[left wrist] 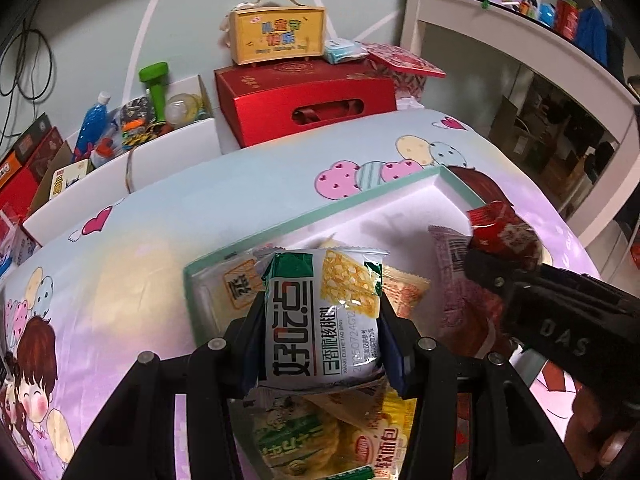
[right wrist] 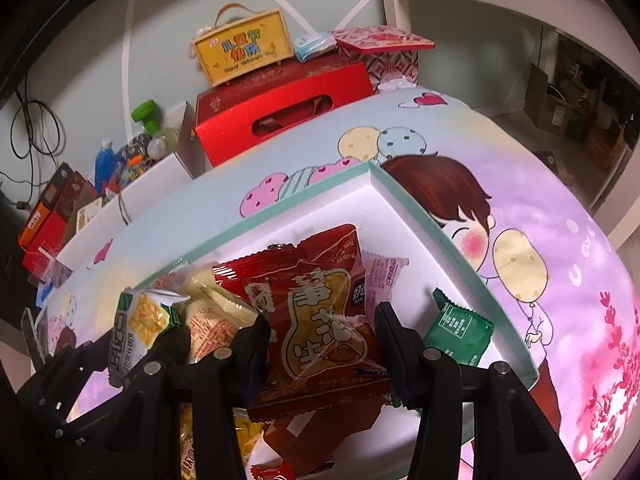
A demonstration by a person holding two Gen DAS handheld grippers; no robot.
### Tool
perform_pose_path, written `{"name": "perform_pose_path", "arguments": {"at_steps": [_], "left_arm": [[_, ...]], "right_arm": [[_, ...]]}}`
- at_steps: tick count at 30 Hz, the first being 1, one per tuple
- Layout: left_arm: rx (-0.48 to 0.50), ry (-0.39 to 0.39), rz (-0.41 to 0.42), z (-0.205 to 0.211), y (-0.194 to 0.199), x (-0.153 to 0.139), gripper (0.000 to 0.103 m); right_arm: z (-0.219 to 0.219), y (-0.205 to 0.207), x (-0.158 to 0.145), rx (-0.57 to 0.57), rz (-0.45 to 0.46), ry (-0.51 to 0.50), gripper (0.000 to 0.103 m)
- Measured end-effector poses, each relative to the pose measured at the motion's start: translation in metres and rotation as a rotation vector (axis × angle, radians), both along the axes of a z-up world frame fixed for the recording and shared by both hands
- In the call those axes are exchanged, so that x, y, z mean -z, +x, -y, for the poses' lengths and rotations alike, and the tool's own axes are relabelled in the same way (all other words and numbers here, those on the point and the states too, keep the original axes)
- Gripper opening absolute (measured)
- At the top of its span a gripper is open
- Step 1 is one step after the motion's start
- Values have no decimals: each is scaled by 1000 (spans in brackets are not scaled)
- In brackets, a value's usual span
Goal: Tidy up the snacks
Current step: 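Open the left tool to drop the pack in the tray while the right tool drops the red bag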
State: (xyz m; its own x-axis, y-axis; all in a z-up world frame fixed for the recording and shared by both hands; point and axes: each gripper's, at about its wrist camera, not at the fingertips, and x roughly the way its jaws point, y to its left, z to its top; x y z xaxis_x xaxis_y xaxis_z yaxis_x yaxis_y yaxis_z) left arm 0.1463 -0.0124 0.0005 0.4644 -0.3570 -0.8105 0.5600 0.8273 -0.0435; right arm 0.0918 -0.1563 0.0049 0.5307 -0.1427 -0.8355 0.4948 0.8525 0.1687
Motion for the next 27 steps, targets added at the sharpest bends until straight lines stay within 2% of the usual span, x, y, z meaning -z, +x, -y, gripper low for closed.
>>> {"name": "perform_pose_path", "arguments": {"at_steps": [6, 10, 14, 18, 22, 27], "left_arm": [[0, 13, 4, 0, 1, 0, 53], [-14, 8, -4, -3, 4, 1, 69], [-10, 3, 0, -4, 4, -2, 69], [-6, 1, 1, -6, 4, -4, 71], [-7, -11, 15, -9, 2, -11, 76], [-1, -20, 32, -11, -1, -20, 76]], "right_arm": [[1, 2, 8, 6, -29, 14, 54], [3, 2, 11, 17, -50, 14, 54], [2, 2, 10, 12, -55, 7, 54], [3, 2, 7, 15, -48, 7, 61], [3, 1, 3, 10, -41, 2, 61], [1, -1, -2, 1, -30, -2, 61]]}}
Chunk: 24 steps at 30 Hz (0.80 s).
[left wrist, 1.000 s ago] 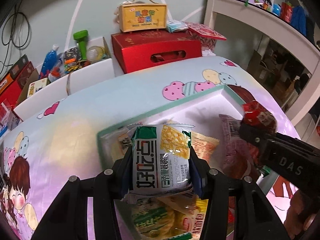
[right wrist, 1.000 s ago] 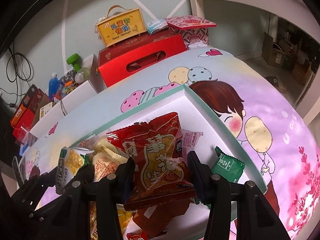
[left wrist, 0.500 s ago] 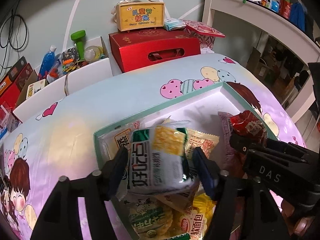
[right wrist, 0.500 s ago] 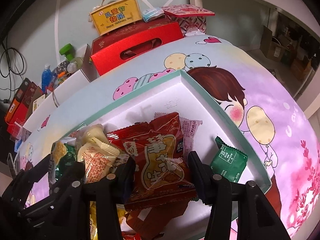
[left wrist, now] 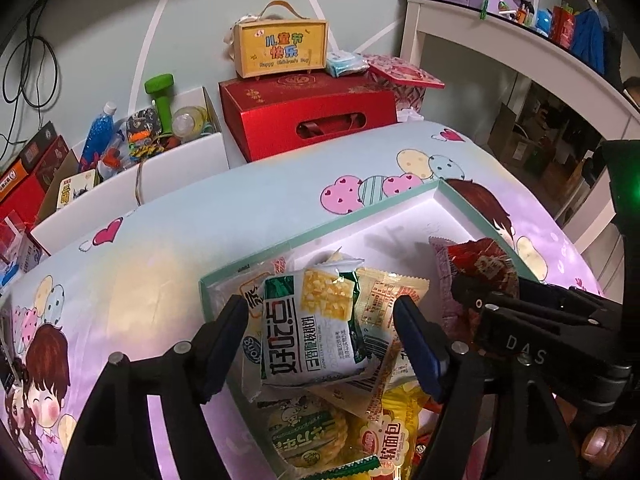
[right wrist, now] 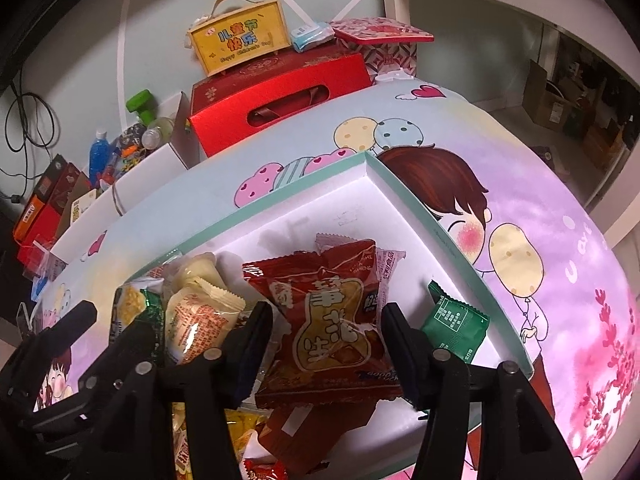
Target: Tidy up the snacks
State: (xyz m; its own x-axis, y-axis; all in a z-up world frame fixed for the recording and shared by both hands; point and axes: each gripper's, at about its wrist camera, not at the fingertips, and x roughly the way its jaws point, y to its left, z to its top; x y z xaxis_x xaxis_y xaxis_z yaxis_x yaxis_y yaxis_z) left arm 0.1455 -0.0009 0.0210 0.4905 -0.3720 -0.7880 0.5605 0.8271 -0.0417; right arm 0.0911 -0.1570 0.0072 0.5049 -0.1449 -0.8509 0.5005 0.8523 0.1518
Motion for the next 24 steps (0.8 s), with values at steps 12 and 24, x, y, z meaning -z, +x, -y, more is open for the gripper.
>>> {"name": "perform_pose_path", "arguments": {"at_steps": [12, 24], "left_arm": [[-11, -7, 25, -11, -3, -16, 77], [-173, -22, -12, -46, 18, -9, 91]], "right_arm": [[-3, -4, -16, -12, 36, -14, 61], [-6, 0, -9, -24, 14, -32, 85]]}}
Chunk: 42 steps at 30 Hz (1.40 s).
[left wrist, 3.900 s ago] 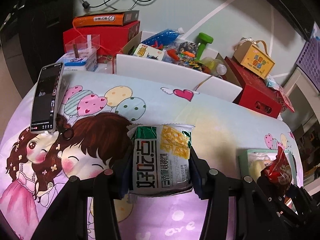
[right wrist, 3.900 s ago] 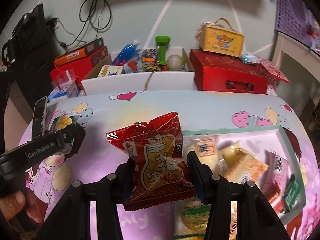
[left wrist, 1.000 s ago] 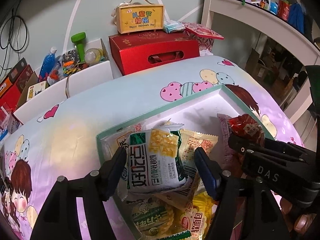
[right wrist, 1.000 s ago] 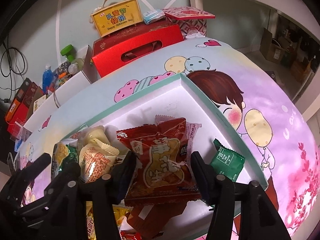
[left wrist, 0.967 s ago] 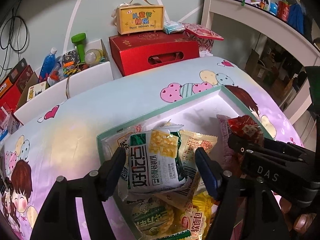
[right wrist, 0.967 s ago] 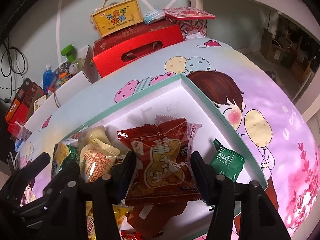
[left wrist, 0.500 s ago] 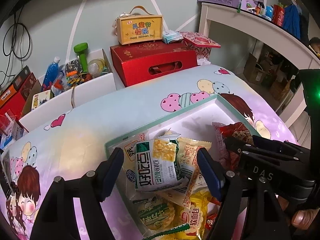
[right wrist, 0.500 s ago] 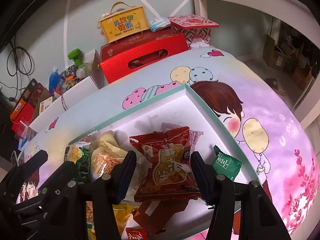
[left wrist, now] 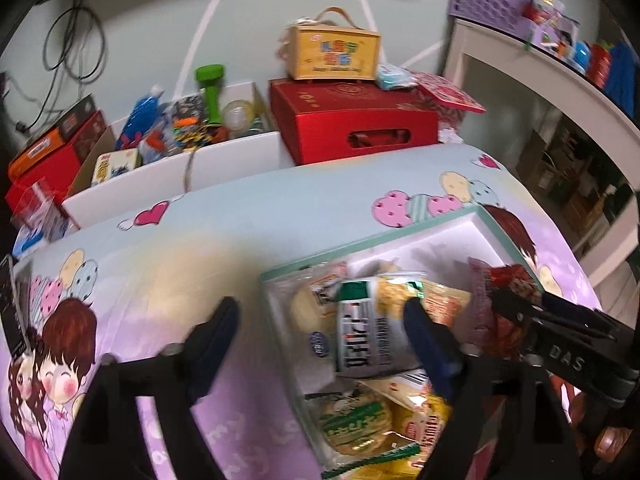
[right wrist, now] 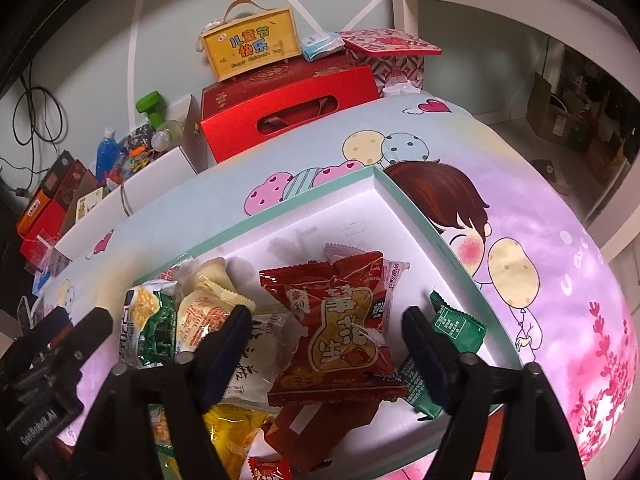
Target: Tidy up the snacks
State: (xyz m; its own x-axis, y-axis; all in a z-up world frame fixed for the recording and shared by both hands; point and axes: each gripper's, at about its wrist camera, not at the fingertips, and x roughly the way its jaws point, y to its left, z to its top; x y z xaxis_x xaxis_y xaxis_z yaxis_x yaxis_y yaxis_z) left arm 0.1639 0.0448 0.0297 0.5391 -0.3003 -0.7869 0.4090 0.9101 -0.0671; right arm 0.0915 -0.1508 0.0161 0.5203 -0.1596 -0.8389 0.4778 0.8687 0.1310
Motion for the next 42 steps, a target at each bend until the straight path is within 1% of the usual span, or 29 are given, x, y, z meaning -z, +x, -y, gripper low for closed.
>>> {"name": "perform_pose_path", "arguments": {"at_steps": [3, 5, 6, 8, 9, 14, 23, 29, 33, 37, 40, 42], "left_arm": [[-29, -7, -5, -7, 4, 2, 93], [-53, -3, 3, -11, 5, 4, 96], [-68, -1, 9, -14, 6, 5, 99], [-90, -3, 13, -17, 7, 6, 101], [-103, -6, 12, -19, 8, 7, 101], [-121, -17, -9, -24, 9, 11, 101], [-156, 1, -17, -35, -3, 11, 101], [-176, 32, 13, -48, -20, 7, 101], [-211, 76, 31, -59, -35, 6, 101], [-239, 74, 17, -71, -48, 7, 101], [-306, 128, 9, -81, -58, 10, 101], [-313, 133, 11, -86, -65, 12, 101]], "right_arm": [[0, 1, 1, -1, -1, -8, 92], [-1, 1, 1, -3, 1, -12, 93], [-2, 2, 2, -6, 1, -12, 93], [-2, 2, 3, -8, 0, -10, 101], [-3, 3, 3, -9, 0, -10, 103], [-9, 3, 3, -27, 6, -20, 103], [-22, -1, -4, -52, 9, -52, 103], [-38, -8, -10, -83, 13, -91, 103], [-50, -17, -8, -112, 7, -110, 103], [-62, -27, -5, -143, -6, -126, 103], [-71, -36, -5, -162, -7, -135, 103], [-77, -41, -4, -176, -9, -140, 103]]}}
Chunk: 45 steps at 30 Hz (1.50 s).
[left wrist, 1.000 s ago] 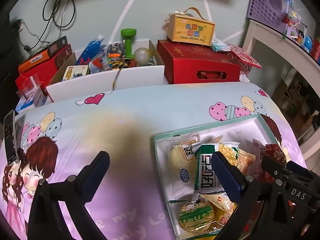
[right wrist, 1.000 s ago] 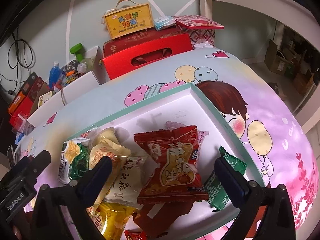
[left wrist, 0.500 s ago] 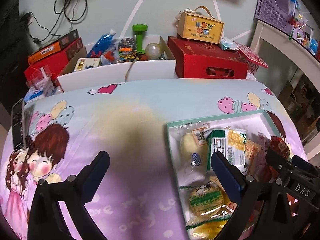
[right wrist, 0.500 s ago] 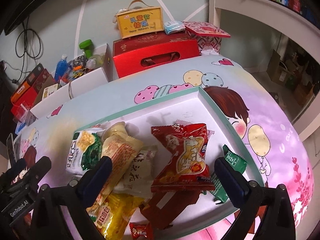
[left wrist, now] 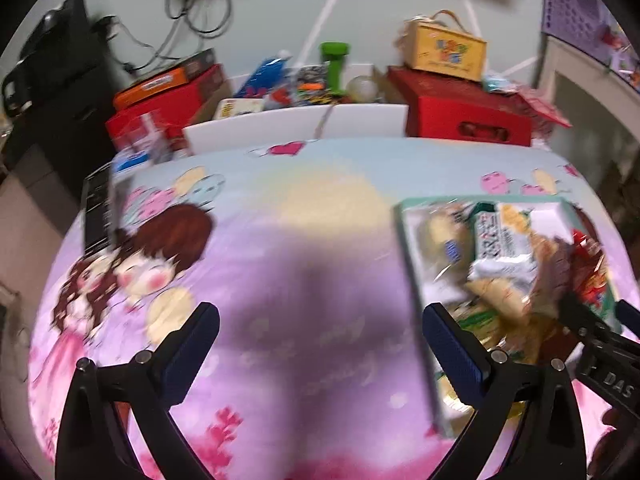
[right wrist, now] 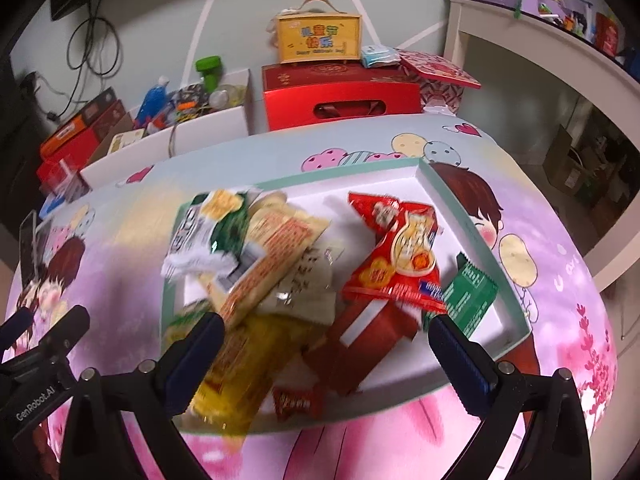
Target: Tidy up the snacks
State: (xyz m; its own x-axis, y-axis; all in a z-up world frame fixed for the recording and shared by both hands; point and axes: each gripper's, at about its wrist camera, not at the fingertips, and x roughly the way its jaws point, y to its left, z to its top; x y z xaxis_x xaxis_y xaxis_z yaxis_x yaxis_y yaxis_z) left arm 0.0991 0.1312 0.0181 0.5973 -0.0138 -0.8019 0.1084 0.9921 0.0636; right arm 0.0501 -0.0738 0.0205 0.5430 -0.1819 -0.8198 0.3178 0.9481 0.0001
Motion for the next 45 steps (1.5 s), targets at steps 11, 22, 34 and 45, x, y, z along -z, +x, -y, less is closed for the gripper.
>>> {"name": "perform_pose_path", "arguments": {"at_steps": [11, 22, 34, 45], "left_arm": [[-38, 0, -47, -21, -34, 13, 101], [-49, 14, -60, -30, -54, 19, 101], [-40, 31, -72, -30, -69, 23, 101], [-47, 52, -92, -30, -75, 29, 101]], "right_arm": [[-19, -25, 2, -53, -14, -15, 103], [-29, -43, 8, -81, -44, -38, 103], [-29, -54, 9, -85, -54, -38, 103], [-29, -54, 17, -91, -73, -36, 103]]}}
